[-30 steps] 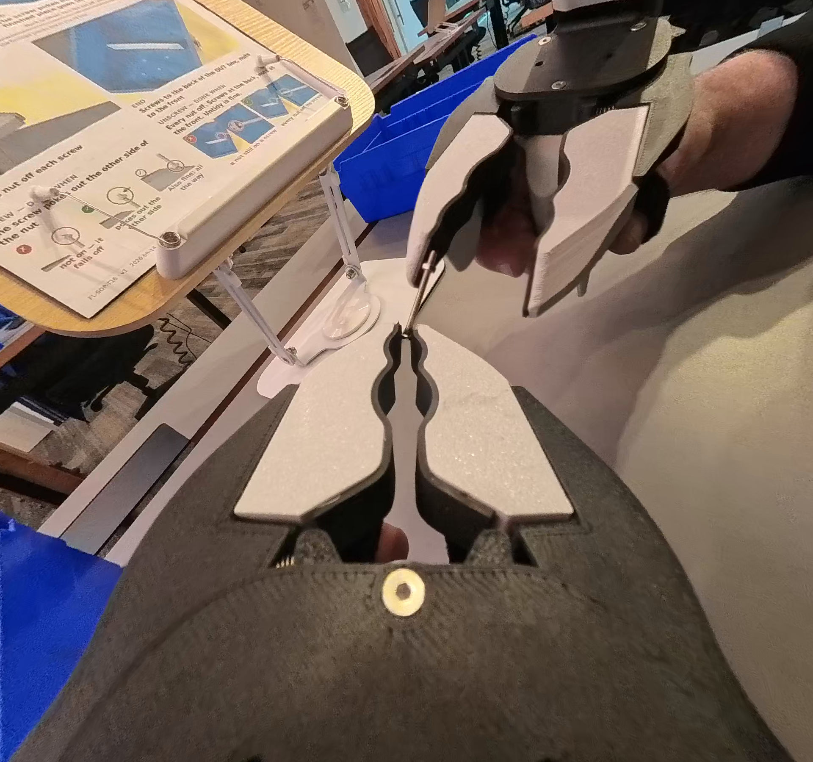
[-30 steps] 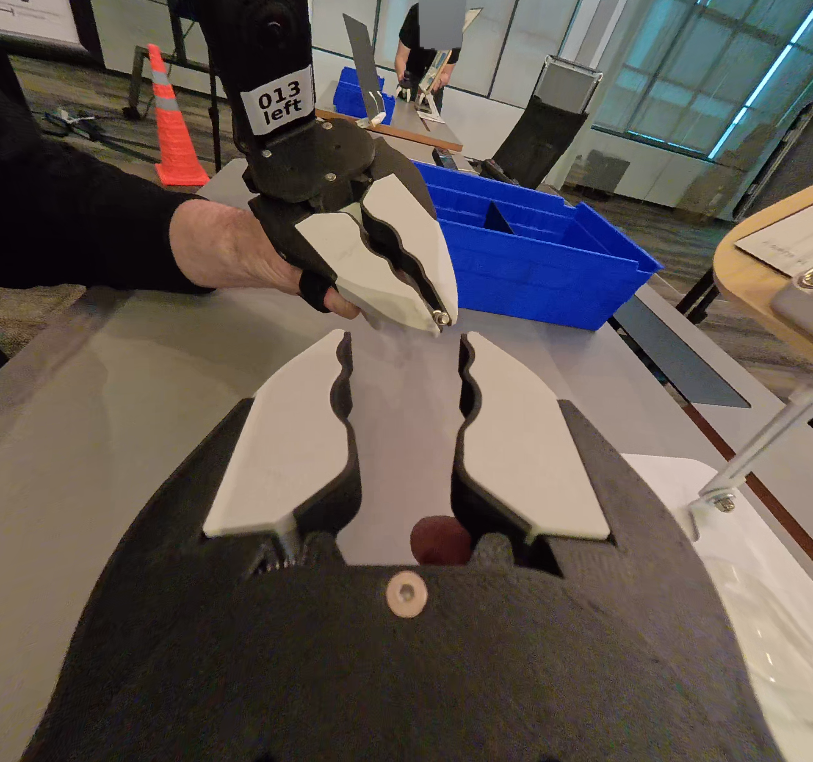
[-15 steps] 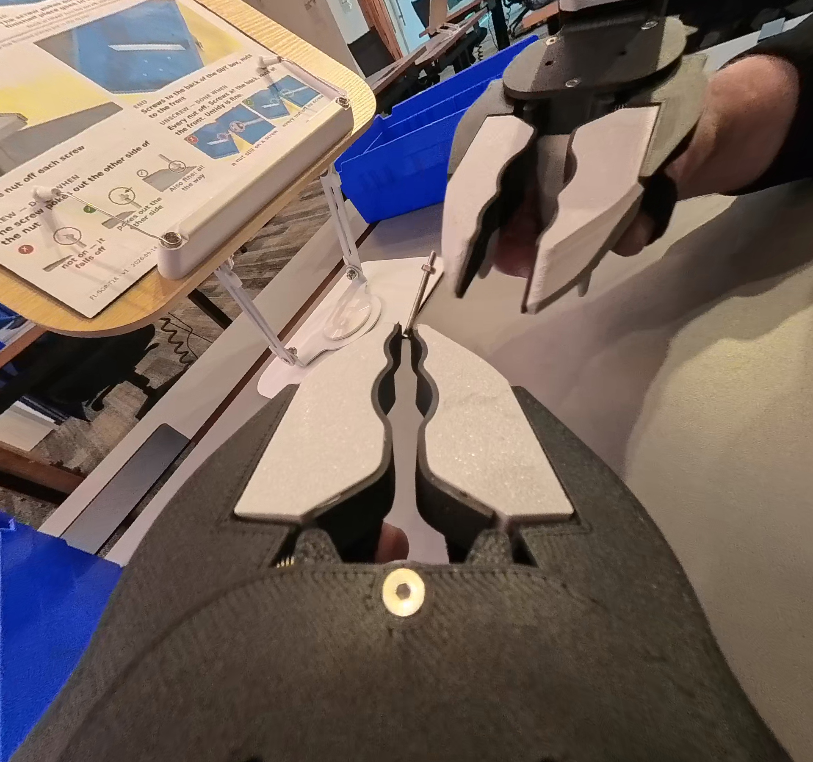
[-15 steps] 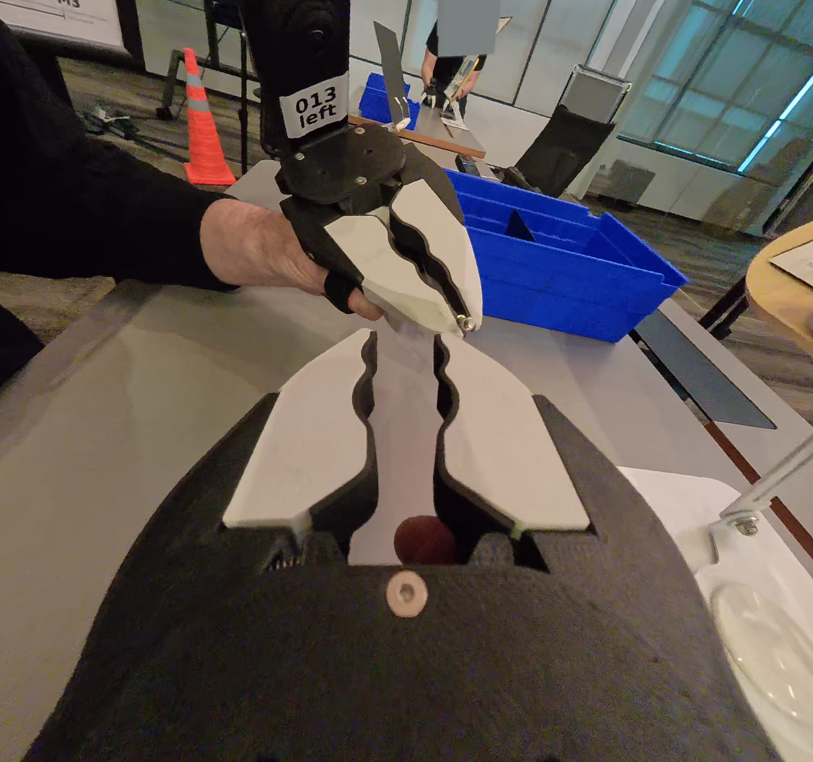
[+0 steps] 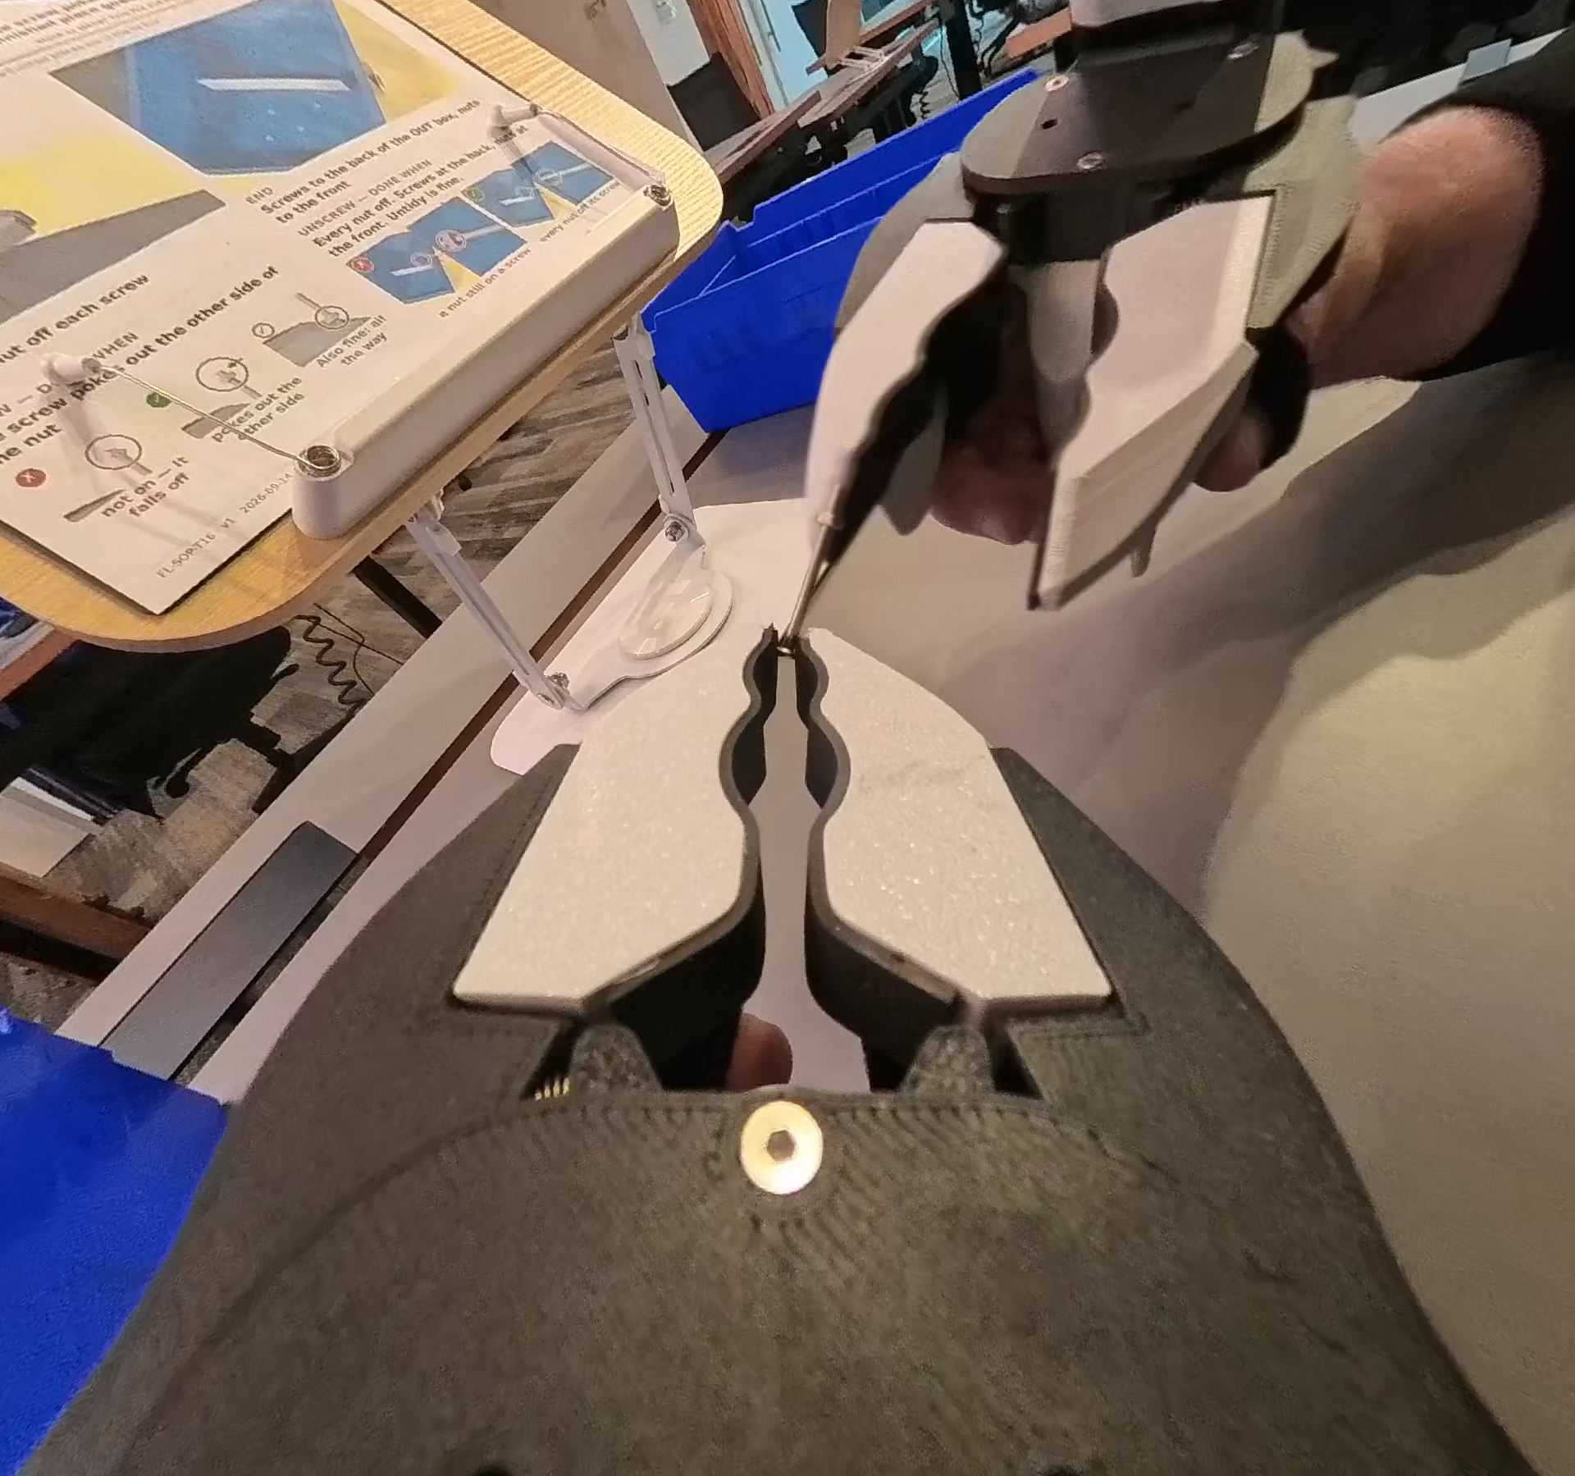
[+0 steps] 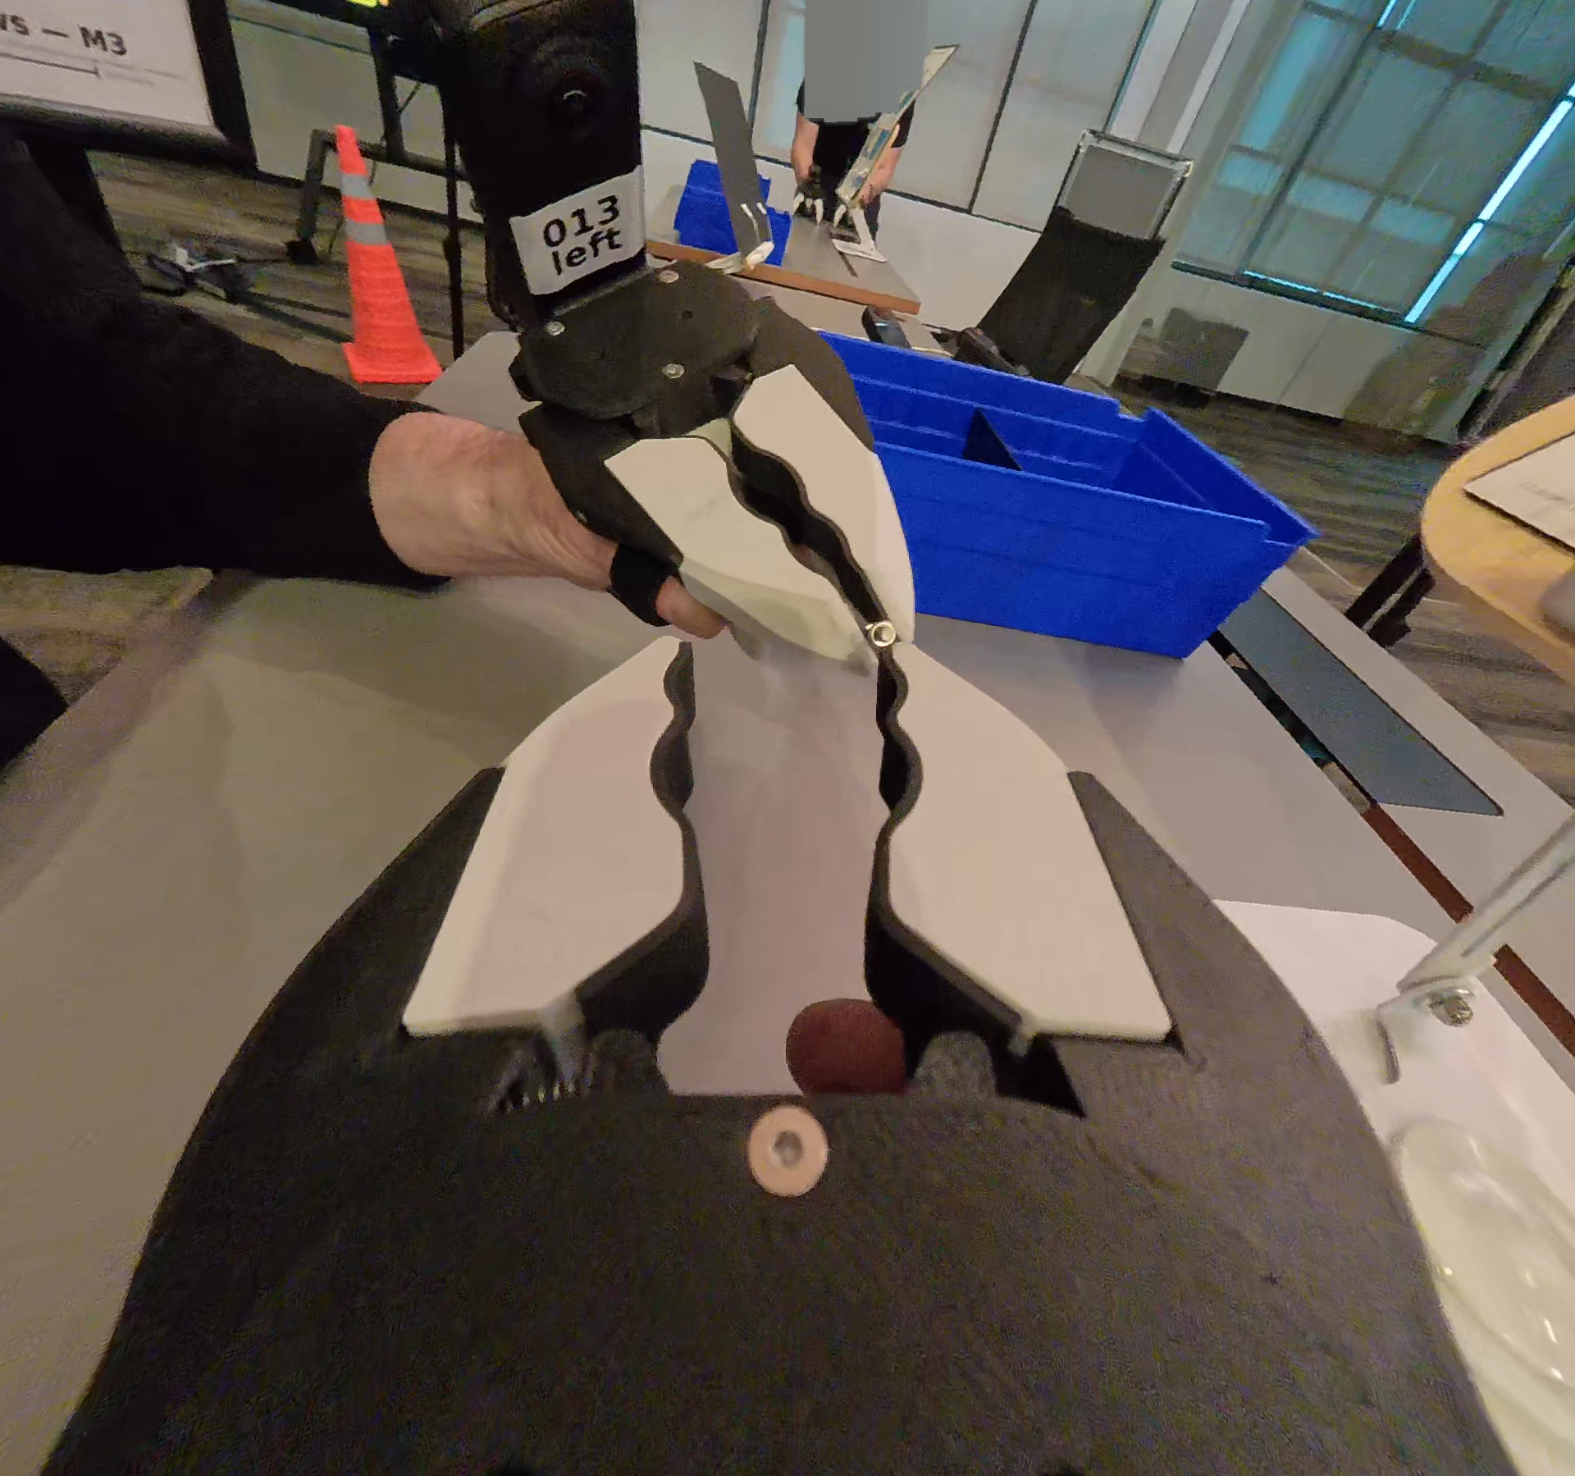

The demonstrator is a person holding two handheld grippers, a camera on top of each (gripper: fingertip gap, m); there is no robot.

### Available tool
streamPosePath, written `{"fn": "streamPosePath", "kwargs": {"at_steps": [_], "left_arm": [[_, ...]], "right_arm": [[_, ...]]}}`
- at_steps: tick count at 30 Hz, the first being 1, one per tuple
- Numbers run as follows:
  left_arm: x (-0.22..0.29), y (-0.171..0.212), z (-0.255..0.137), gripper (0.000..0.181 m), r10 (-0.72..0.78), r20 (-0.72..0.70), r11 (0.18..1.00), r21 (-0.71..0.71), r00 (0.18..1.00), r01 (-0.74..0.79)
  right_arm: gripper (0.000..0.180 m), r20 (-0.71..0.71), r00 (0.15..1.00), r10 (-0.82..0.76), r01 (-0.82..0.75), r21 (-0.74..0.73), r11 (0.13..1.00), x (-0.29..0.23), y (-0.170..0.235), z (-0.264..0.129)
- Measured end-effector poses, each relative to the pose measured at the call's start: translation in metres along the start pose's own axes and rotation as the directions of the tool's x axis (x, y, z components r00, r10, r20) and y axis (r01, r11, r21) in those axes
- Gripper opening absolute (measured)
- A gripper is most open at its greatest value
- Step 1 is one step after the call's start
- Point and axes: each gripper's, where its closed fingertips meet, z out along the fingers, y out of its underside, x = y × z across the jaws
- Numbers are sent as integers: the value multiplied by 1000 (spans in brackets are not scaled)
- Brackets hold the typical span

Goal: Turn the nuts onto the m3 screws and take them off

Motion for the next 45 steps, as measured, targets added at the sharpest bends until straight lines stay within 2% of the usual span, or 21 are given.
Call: {"fn": "streamPosePath", "kwargs": {"at_steps": [2,3,8,9,11,13,18,24,31,41,45], "left_arm": [[-1,0,0,3,-1,3,1000,1,1000,1],[-1,0,-1,3,-4,5,1000,3,1000,4],[-1,-1,0,3,-10,6,1000,8,1000,10],[-1,-1,1,3,-10,4,1000,7,1000,10],[0,-1,2,3,-6,3,1000,4,1000,6],[0,-1,2,3,-9,2,1000,5,1000,9],[1,0,2,3,-18,-5,1000,7,1000,18],[4,3,5,3,0,-14,1000,-13,1000,0],[9,5,8,3,26,-21,999,-32,999,-27],[10,6,9,3,34,-21,999,-36,999,-35],[10,6,9,3,32,-22,999,-36,999,-33]], "right_arm": [[20,53,998,-27,29,-45,999,-10,7,2],[17,58,998,-29,32,-58,998,-11,9,2],[44,-26,1000,-1,0,-9,1000,4,1,0],[40,2,1000,1,0,-11,1000,-1,1,1],[18,95,995,1,4,-51,999,-17,9,3],[22,57,998,-19,24,-76,997,-12,15,5],[32,-30,999,28,-28,-7,1000,8,3,-3],[28,-81,996,33,-34,-4,999,16,1,-5],[23,-76,996,52,-54,-25,998,15,3,-4],[5,-98,995,32,-38,-62,997,19,9,-5],[5,-99,994,36,-43,-67,997,20,10,-6]]}}
